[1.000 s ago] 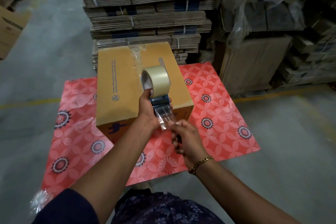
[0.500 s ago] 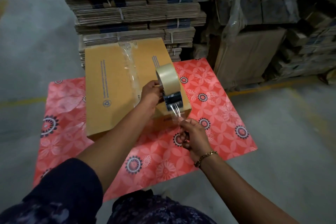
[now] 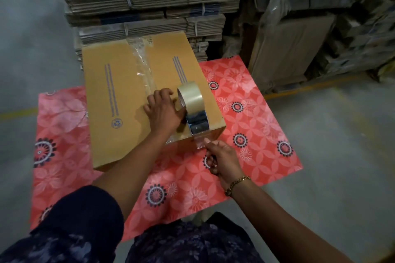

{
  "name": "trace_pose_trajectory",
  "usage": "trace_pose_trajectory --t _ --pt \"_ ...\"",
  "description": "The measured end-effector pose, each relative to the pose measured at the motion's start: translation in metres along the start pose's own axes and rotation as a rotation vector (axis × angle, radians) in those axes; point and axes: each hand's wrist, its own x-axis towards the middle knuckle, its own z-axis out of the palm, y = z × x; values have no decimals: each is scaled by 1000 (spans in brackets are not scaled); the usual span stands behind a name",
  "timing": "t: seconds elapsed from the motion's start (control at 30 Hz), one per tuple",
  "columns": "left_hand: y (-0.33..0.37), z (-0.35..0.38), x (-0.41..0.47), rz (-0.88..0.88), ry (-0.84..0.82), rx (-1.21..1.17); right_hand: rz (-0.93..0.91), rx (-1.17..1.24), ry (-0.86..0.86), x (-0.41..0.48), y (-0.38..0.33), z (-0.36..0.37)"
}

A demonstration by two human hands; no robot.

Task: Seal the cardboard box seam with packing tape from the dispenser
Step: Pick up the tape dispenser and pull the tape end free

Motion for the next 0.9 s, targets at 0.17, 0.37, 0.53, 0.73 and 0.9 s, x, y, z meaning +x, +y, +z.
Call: trace_pose_trajectory --t 0.17,0.37,0.53,0.73,0.9 --pt "-9 -7 -20 -14 72 -92 7 -46 -46 4 -1 -11" --pt "-1 -6 -121 303 64 -214 35 -105 -161 5 -4 -13" --pt "16 4 -134 272 125 -220 31 -115 -213 5 -6 -13" --pt "17 4 -131 247 142 -270 63 -95 -289 9 -9 -17" --pt "18 4 -133 201 137 -391 -11 -82 -383 14 -10 -41"
